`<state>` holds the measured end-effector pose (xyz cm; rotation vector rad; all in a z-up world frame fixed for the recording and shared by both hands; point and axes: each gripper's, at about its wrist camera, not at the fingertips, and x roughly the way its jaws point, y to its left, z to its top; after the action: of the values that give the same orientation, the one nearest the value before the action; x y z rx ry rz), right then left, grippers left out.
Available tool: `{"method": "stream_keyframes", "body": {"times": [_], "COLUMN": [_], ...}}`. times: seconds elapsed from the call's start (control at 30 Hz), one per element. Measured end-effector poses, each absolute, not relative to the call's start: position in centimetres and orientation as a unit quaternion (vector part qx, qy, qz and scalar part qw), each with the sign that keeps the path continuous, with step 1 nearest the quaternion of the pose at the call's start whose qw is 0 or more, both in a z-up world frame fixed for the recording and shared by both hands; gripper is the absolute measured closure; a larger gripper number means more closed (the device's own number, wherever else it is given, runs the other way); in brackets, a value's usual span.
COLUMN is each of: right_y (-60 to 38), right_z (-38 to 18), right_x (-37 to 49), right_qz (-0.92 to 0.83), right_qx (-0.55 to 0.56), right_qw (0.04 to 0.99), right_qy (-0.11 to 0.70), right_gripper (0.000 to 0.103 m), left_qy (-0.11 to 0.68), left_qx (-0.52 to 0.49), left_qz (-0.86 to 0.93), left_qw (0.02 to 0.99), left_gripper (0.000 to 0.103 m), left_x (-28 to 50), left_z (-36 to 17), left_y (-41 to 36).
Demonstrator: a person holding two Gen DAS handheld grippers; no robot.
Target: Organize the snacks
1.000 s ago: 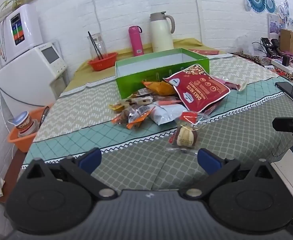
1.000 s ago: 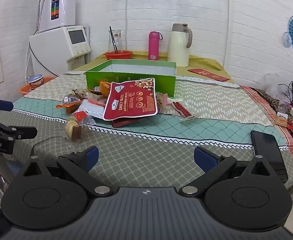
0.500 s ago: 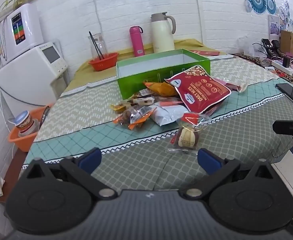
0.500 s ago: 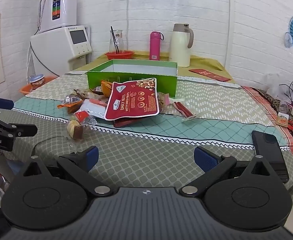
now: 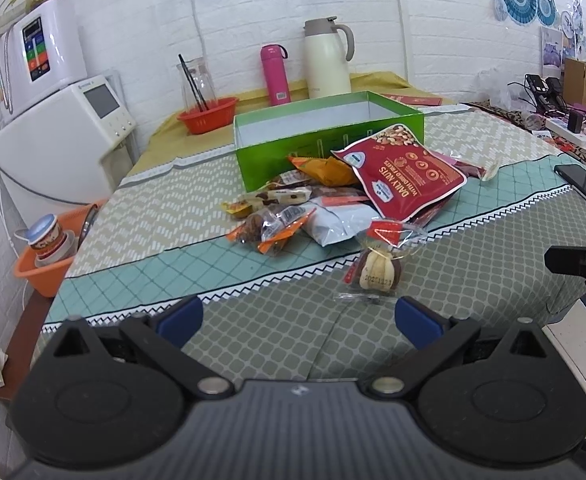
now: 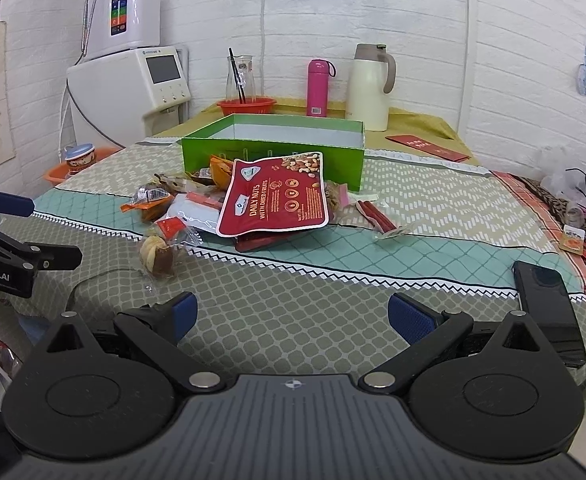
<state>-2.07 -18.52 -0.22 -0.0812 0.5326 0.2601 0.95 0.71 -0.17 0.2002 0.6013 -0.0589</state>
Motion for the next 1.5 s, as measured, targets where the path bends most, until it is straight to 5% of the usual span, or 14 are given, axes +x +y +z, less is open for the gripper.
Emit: {"method": "stream_keyframes", "body": {"times": [1.5], "right_y": [-17.89], "right_z": [-0.44], "right_x": [-1.79], "right_qz": [0.133], "right_qx": [-0.040], "right_qw": [0.954], "right_qy": [0.266], "right_gripper": [0.000], "left_qy": [0.316], "left_qx": [0.093], "left_qz": [-0.037], "left_qw": [0.943], "left_gripper": [0.001], "left_x": [1.85], "left_z": [-0.87], "left_y": [0.34]}}
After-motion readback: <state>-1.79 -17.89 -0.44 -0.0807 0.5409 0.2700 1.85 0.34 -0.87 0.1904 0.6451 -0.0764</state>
